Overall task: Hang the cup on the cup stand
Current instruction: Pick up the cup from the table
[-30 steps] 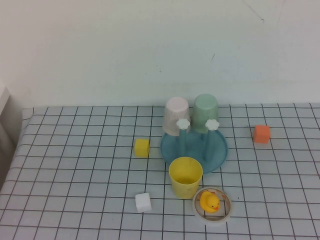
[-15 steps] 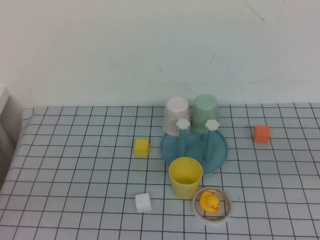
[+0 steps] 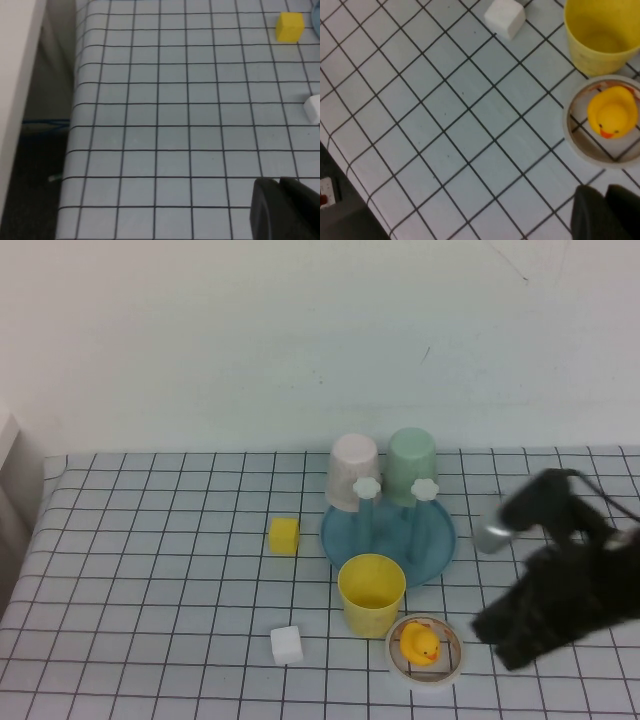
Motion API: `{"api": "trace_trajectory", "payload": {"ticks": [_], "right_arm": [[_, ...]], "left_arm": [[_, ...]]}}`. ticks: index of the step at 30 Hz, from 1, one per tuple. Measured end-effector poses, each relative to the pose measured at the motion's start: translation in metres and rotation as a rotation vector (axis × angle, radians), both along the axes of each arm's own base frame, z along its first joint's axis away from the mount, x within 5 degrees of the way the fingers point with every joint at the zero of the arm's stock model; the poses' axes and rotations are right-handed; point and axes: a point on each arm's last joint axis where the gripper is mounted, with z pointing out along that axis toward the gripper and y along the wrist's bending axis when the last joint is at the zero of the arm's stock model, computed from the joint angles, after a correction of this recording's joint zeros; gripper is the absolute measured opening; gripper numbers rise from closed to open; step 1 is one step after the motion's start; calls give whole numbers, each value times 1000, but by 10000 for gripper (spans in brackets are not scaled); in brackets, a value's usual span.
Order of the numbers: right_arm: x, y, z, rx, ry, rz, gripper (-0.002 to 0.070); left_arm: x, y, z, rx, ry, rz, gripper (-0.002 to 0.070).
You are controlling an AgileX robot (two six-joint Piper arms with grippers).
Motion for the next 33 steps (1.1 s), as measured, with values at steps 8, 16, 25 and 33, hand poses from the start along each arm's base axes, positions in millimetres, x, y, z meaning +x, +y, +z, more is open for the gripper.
{"api": "trace_trajectory", "payload": {"ticks": [8, 16, 25, 33], "right_arm": [[70, 46, -29, -11, 31, 2, 427], [120, 65, -66, -15, 20, -77, 494], [138, 70, -110, -50, 42, -111, 496], [140, 70, -126, -66, 59, -122, 370]], "left_arm": [[8, -6, -22, -83, -21, -14, -1], [9, -6, -21, -88, -42, -14, -2], [9, -6, -21, -71, -46, -28, -1], [9, -6, -21, -57, -48, -37, -1]]}}
